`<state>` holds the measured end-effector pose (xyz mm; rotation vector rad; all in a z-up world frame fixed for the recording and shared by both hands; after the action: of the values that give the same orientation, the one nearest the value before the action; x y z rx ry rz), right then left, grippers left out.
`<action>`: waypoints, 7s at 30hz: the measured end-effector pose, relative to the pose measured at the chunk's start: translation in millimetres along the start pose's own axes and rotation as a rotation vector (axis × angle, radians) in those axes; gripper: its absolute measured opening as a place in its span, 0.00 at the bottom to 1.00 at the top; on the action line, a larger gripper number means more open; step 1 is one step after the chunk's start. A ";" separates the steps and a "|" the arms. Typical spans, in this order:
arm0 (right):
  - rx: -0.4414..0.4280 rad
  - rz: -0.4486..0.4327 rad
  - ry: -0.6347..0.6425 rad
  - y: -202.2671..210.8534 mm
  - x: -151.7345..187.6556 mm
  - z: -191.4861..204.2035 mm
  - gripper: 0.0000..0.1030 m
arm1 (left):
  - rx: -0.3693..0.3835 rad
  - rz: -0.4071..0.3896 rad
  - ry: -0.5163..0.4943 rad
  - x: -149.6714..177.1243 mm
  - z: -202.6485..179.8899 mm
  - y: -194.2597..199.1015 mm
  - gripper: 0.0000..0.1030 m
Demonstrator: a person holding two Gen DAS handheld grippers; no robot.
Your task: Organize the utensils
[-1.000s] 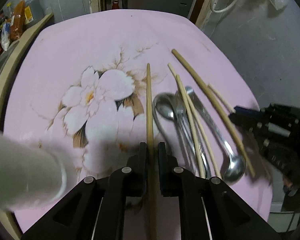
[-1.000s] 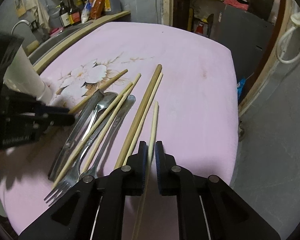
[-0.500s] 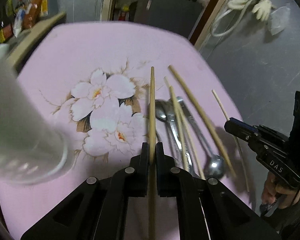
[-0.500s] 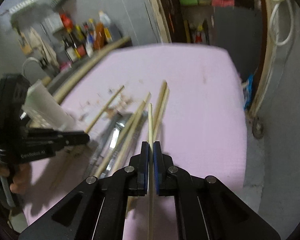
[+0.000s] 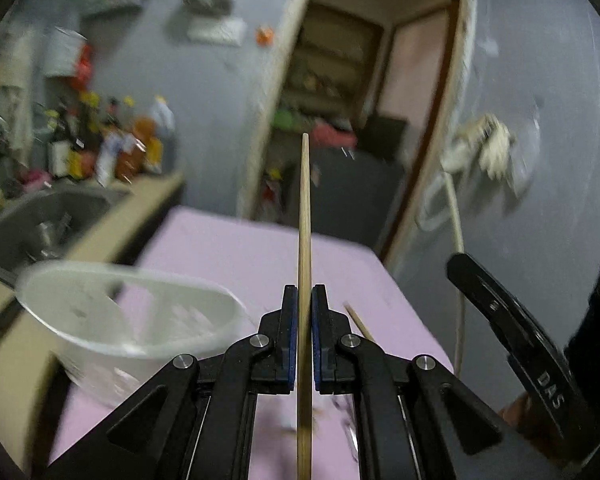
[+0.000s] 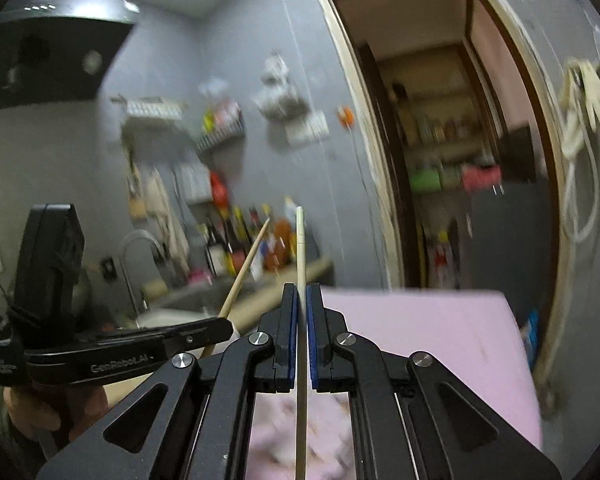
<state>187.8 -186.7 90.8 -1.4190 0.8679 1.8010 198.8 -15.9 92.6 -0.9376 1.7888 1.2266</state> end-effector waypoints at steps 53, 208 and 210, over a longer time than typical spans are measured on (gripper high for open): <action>-0.023 0.089 0.030 -122.7 31.0 76.6 0.09 | -0.155 -0.161 0.064 -6.5 156.7 7.2 0.17; 0.059 -0.120 -0.003 -25.6 -28.0 -10.5 0.03 | 0.022 -0.077 -0.053 -37.8 -2.2 9.3 0.17; 0.042 -0.151 -0.004 -31.7 -34.3 0.1 0.03 | -0.002 -0.106 -0.041 -49.9 10.0 18.9 0.17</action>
<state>220.1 -172.8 121.4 -1.4148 0.7707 1.6634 206.1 6.1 141.8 -0.9888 1.6848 1.1724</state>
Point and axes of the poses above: each gripper's, at about its wrist camera, not at the fingertips, and y roughly against the way its jaws point, z to its left, x to its underside, the point moved 1 cm from there along -y, roughly the way its jaws point, and after that the axes turned 1 degree about -x, right-handed, at the moved point
